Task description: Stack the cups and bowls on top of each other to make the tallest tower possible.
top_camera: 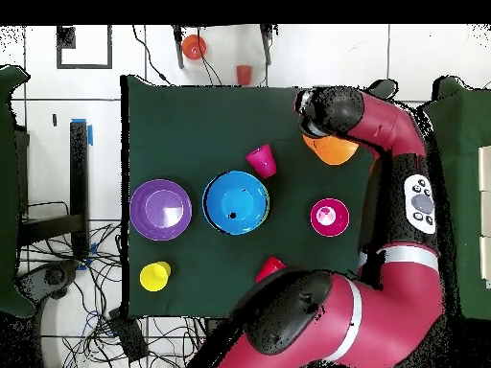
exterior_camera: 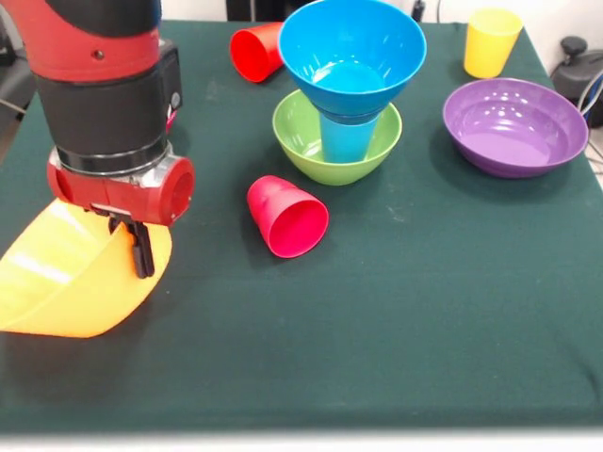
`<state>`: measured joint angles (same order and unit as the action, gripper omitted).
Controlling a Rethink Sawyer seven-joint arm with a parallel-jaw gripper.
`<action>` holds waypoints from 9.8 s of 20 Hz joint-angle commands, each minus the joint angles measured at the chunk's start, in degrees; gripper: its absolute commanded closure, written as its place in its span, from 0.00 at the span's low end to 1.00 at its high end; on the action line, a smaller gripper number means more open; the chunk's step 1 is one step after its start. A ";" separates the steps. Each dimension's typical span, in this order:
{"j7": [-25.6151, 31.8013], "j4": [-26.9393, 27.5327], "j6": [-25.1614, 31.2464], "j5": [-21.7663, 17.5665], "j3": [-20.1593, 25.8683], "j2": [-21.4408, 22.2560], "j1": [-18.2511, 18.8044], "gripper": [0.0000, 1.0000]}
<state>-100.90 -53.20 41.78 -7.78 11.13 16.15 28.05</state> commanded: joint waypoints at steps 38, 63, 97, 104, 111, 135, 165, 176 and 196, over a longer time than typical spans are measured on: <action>-1.74 -11.62 3.40 -7.85 -7.21 17.44 -8.67 1.00; -15.65 -12.14 -4.35 -5.81 -20.83 17.61 -18.04 1.00; -35.30 -13.52 -6.56 -5.10 -39.83 11.31 -32.86 1.00; -33.48 -14.46 -6.86 -4.27 -40.14 12.18 -33.35 1.00; -34.33 -13.77 -5.85 -4.21 -42.01 11.32 -34.45 1.00; -27.60 -10.12 -0.49 -3.94 -40.47 8.61 -35.10 1.00; -24.09 -12.27 -0.29 -4.46 -42.16 9.00 -37.23 1.00; -22.82 -11.44 1.59 -5.62 -43.08 8.92 -38.07 1.00; -24.12 -15.20 -1.54 -7.35 -45.68 9.29 -40.52 1.00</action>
<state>-124.89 -63.86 37.33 -11.27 -37.03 25.53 -11.43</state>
